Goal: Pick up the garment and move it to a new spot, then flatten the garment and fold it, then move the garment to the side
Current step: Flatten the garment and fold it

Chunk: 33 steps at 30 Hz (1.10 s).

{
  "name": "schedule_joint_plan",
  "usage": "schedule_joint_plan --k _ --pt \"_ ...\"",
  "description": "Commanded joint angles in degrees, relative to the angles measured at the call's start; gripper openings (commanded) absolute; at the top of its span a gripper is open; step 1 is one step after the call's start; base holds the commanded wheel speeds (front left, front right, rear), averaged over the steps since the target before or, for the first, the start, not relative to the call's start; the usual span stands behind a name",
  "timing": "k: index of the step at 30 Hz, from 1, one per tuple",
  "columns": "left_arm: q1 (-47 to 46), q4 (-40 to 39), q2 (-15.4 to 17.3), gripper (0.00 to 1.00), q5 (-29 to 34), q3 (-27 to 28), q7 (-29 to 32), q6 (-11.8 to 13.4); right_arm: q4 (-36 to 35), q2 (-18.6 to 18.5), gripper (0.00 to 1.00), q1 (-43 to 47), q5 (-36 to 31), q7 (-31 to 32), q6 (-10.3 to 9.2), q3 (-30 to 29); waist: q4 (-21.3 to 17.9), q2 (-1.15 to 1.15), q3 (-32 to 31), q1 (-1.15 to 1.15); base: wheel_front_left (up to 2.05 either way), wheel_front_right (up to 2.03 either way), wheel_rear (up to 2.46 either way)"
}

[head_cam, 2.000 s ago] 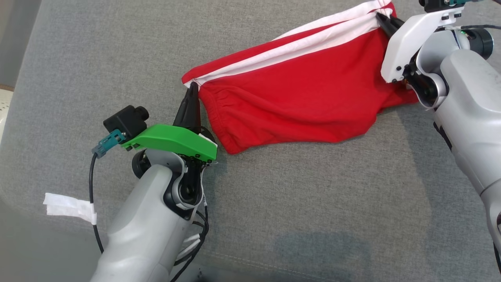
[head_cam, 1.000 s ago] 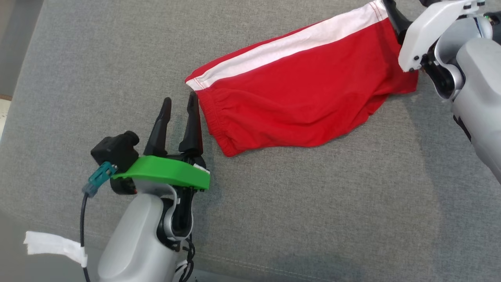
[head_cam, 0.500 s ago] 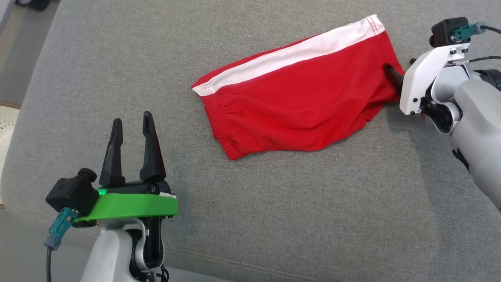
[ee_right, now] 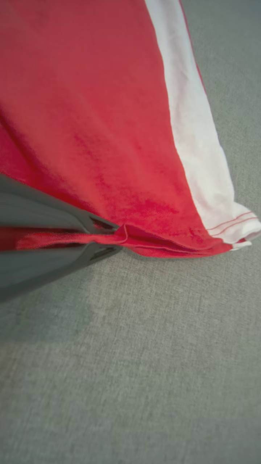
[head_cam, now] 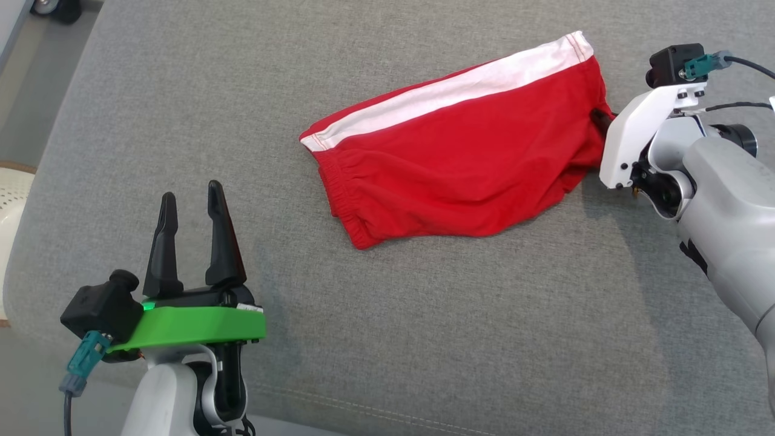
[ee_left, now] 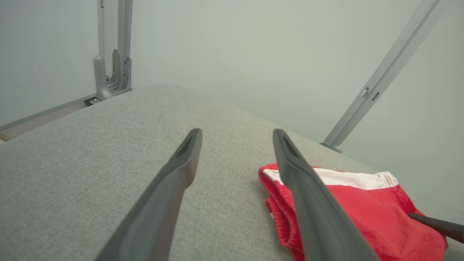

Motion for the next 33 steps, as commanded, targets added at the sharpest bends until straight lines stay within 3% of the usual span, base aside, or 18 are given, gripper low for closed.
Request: schedule_joint_plan --k 1,7,17,25,33 --pt "0.7 0.0 0.1 1.0 0.7 0.2 -0.2 -0.2 0.1 -0.1 0.0 1.2 0.7 -0.8 -0.05 -0.2 -0.5 0.39 -0.4 0.0 0.0 0.0 0.0" --pt "1.3 0.0 0.1 1.0 1.1 0.3 -0.2 -0.4 -2.5 -0.1 0.0 3.6 3.4 -4.1 -0.05 -1.0 -2.5 0.39 -1.4 0.0 0.0 0.0 0.0" --pt "2.6 0.1 0.1 1.0 2.0 0.7 -0.2 -1.0 -10.0 -1.5 0.0 12.8 9.0 -16.0 -0.05 -4.7 -6.5 0.39 -3.9 0.0 0.0 0.0 0.0" --pt "4.2 -0.1 0.1 1.0 3.7 1.5 -0.2 -2.0 -13.9 -1.2 0.0 21.4 9.1 -22.3 -0.05 -7.0 -9.8 0.39 -6.4 0.0 0.0 0.0 0.0" --pt "6.1 -0.4 0.1 1.0 5.1 2.1 -0.2 -2.9 -17.5 0.8 0.0 28.9 6.1 -23.7 -0.05 -15.0 -12.7 0.39 -8.8 0.0 0.0 0.0 0.0"
